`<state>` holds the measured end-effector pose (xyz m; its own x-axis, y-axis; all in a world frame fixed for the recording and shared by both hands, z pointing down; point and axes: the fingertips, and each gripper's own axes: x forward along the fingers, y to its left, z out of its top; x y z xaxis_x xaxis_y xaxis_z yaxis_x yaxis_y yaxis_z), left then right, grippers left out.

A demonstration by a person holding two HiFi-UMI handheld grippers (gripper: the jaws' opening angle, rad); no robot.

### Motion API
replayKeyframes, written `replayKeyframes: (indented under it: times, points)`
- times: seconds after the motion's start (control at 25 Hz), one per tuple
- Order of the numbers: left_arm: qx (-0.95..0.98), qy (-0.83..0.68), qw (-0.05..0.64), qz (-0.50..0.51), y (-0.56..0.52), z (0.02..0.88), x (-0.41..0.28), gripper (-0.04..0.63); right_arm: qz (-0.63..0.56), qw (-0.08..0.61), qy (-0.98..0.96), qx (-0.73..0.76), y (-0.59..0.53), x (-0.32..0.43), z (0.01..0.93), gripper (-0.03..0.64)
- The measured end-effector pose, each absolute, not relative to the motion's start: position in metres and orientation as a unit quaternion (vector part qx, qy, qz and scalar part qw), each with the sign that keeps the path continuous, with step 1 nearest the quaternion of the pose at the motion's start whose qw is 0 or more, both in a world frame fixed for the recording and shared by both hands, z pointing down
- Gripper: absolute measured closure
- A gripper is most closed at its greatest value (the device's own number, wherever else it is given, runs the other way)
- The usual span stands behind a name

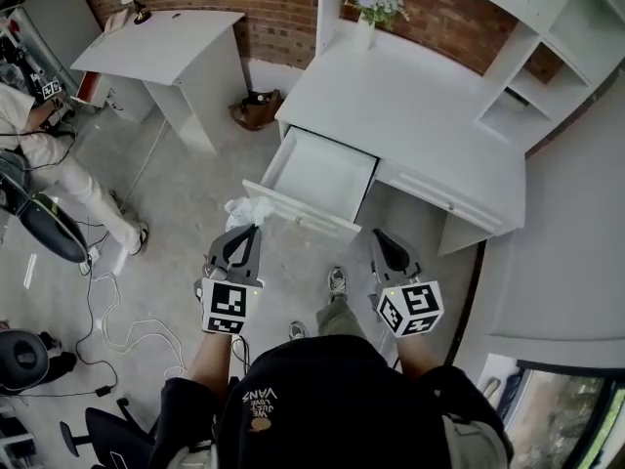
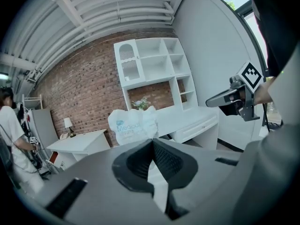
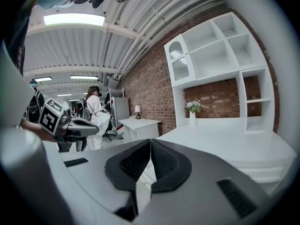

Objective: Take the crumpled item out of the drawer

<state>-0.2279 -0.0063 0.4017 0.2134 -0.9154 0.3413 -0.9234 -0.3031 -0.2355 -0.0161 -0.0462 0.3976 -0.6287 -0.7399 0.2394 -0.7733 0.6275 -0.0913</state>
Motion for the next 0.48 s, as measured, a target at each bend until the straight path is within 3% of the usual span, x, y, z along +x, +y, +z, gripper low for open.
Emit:
replayKeyframes:
  times: [0.48]
  points:
    - [0.777,-0.604,0.015,0.177,0.077,0.376,-0.243,0.589,0.099,0.099,-0.901,0.411,0.019,-0.033,0.396,0.615]
